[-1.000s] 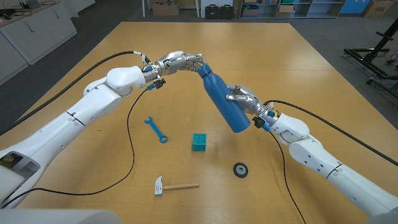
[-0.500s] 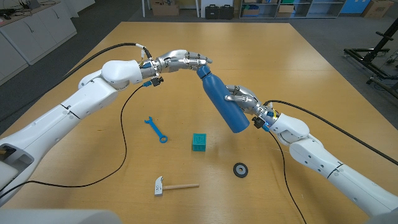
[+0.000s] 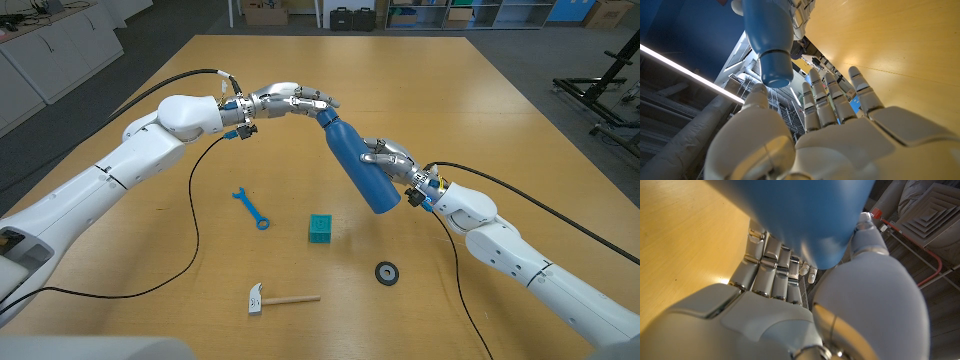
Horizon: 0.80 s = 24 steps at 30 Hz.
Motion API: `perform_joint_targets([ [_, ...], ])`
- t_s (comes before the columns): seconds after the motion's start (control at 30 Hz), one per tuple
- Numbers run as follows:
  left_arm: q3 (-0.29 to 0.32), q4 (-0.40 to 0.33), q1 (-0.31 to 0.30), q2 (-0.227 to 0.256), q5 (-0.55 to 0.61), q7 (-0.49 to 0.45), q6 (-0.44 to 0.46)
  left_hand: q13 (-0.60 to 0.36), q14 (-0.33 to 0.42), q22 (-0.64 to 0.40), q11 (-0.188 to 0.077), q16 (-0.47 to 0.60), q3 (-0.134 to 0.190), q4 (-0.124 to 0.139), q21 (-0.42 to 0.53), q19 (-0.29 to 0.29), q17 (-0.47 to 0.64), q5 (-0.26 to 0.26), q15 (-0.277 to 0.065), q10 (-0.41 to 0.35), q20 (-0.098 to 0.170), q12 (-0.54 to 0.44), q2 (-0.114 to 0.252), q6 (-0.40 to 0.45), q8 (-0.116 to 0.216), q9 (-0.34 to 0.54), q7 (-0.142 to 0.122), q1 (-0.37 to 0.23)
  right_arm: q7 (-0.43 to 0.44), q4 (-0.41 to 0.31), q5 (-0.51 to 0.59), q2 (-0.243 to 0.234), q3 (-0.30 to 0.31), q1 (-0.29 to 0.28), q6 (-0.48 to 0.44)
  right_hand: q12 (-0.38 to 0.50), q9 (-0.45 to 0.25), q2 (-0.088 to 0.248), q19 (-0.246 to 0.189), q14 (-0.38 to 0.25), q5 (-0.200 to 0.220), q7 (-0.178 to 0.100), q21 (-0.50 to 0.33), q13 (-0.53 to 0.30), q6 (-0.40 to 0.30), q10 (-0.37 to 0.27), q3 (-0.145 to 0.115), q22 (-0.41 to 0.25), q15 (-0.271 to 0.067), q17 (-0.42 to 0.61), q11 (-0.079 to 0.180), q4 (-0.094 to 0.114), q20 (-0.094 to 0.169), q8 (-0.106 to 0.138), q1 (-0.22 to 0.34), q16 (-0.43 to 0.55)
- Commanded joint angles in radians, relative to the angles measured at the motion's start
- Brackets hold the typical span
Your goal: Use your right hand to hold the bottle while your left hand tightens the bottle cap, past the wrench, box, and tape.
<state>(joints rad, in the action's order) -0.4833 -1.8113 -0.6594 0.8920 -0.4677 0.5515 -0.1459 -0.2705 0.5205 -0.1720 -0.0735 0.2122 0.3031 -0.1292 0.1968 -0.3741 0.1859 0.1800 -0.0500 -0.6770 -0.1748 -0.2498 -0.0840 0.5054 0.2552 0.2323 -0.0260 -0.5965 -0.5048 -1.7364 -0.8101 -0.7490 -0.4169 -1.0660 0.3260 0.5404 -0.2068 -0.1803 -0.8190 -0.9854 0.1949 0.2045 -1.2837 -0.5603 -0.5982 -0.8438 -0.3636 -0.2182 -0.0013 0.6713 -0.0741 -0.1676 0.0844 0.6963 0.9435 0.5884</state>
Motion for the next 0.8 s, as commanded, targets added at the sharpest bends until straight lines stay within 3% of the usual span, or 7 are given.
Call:
perform_joint_targets([
  [0.03,0.017,-0.032,-0.028,0.018,0.038,-0.061,0.005,0.001,0.05,-0.002,-0.042,0.009,0.058,-0.042,0.012,-0.042,-0.003,0.014,-0.085,-0.078,0.014,-0.022,0.035,0.082,0.034,0.0,-0.016,-0.106,-0.003,0.001,-0.003,0.003,-0.001,-0.002,0.006,0.007,-0.006,0.28,-0.002,-0.146,0.005,-0.258,-0.004,-0.006,-0.271,-0.245,-0.032,-0.003,-0.209,0.004,0.24,0.011,0.144,0.016,0.273,0.008],
  [0.37,-0.004,-0.029,-0.009,0.001,0.053,-0.051,0.013,0.002,0.084,-0.002,-0.057,0.009,0.098,-0.049,0.012,-0.065,-0.005,0.022,-0.096,-0.113,0.02,-0.027,0.061,0.114,0.047,-0.002,-0.028,-0.167,-0.001,-0.001,-0.009,0.0,0.003,-0.008,0.006,0.005,-0.006,0.28,-0.001,-0.147,0.004,-0.258,-0.005,-0.008,-0.27,-0.244,-0.033,-0.002,-0.209,0.005,0.241,0.011,0.144,0.015,0.272,0.006],
  [0.6,-0.007,-0.018,-0.005,-0.007,0.081,-0.059,-0.018,-0.007,0.119,-0.001,-0.108,-0.004,0.205,-0.064,0.005,-0.087,-0.01,0.049,-0.131,-0.149,0.041,-0.025,0.113,0.155,0.068,0.003,-0.067,-0.342,-0.001,-0.001,-0.008,-0.003,0.006,-0.009,0.01,0.003,-0.006,0.28,-0.001,-0.148,0.004,-0.257,-0.006,-0.007,-0.269,-0.247,-0.034,-0.001,-0.209,0.007,0.24,0.011,0.144,0.014,0.271,0.006],
  [0.63,-0.007,-0.014,-0.005,-0.009,0.082,-0.058,-0.026,-0.009,0.12,-0.001,-0.126,-0.007,0.224,-0.067,0.004,-0.089,-0.01,0.054,-0.136,-0.153,0.047,-0.023,0.117,0.154,0.07,0.007,-0.072,-0.376,-0.001,-0.001,-0.009,-0.003,0.006,-0.01,0.009,0.003,-0.007,0.28,-0.001,-0.148,0.004,-0.258,-0.007,-0.008,-0.269,-0.246,-0.034,-0.001,-0.209,0.007,0.239,0.011,0.144,0.014,0.271,0.006],
  [0.8,-0.008,0.006,-0.005,-0.015,0.078,-0.04,-0.066,-0.012,0.123,0.0,-0.137,-0.014,0.247,-0.063,0.0,-0.088,-0.012,0.06,-0.151,-0.152,0.062,-0.016,0.11,0.146,0.071,0.013,-0.095,-0.417,-0.001,-0.002,-0.01,-0.004,0.007,-0.009,0.007,0.003,-0.007,0.28,-0.001,-0.148,0.004,-0.258,-0.007,-0.01,-0.269,-0.246,-0.034,0.0,-0.208,0.008,0.239,0.011,0.144,0.014,0.27,0.004],
])
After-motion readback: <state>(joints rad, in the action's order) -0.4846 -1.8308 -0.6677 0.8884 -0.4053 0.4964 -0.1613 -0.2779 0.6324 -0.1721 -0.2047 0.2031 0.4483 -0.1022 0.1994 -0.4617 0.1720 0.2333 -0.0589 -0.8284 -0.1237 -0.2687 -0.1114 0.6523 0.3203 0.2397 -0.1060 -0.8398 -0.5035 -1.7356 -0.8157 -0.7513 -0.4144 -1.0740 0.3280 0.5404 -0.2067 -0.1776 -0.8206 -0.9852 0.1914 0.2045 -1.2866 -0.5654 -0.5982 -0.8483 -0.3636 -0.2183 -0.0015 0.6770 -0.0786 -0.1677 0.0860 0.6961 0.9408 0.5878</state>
